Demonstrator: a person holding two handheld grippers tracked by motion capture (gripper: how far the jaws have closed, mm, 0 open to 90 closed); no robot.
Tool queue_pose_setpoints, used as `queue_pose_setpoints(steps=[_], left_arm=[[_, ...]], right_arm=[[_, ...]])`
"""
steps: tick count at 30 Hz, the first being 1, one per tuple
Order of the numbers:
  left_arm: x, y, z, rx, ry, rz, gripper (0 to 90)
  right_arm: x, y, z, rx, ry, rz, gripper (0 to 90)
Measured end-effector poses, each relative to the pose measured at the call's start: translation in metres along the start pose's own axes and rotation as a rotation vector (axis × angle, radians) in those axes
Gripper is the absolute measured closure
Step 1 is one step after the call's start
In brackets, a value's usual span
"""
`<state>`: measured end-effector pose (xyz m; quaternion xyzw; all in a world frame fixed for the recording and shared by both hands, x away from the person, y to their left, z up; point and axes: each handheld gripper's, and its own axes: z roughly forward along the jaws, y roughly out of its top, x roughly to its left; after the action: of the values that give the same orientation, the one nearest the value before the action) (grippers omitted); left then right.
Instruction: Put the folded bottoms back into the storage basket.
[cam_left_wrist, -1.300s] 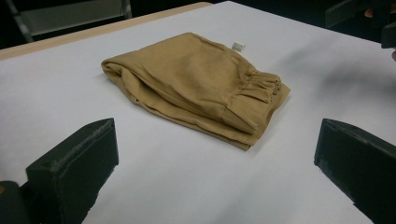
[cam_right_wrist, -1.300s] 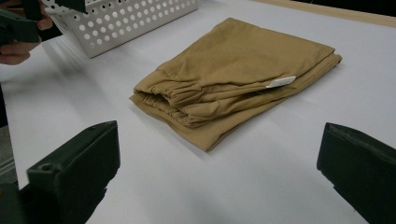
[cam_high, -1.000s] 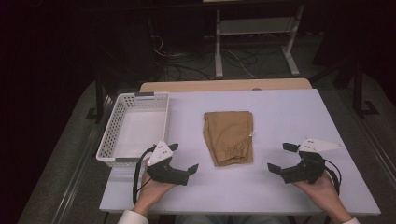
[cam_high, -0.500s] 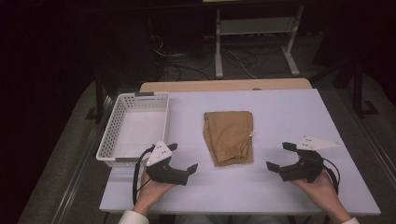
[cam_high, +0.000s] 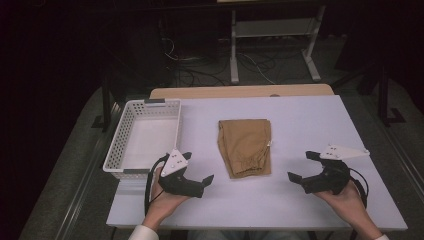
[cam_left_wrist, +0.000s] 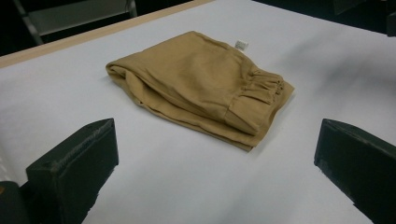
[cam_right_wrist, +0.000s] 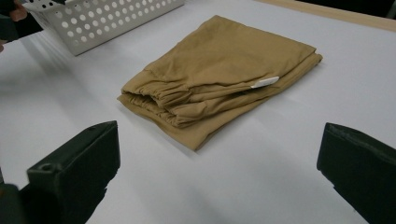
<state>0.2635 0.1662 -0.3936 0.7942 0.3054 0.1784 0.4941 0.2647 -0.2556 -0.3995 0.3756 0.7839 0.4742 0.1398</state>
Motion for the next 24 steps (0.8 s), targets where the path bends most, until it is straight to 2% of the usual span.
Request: queue_pose_setpoints(steps=[7, 12, 24], left_arm=[[-0.001, 0.010, 0.002, 0.001, -0.019, 0.017, 0.1], [0.004, 0.021, 0.001, -0.016, -0.018, 0.013, 0.1], [0.015, 0.036, 0.002, -0.016, -0.008, 0.006, 0.1]], right_arm=[[-0.004, 0.006, -0.002, 0.015, -0.002, 0.010, 0.0], [-0.007, 0.013, -0.001, 0.020, 0.018, 0.023, 0.0], [-0.007, 0.028, 0.008, 0.044, 0.035, 0.007, 0.0]])
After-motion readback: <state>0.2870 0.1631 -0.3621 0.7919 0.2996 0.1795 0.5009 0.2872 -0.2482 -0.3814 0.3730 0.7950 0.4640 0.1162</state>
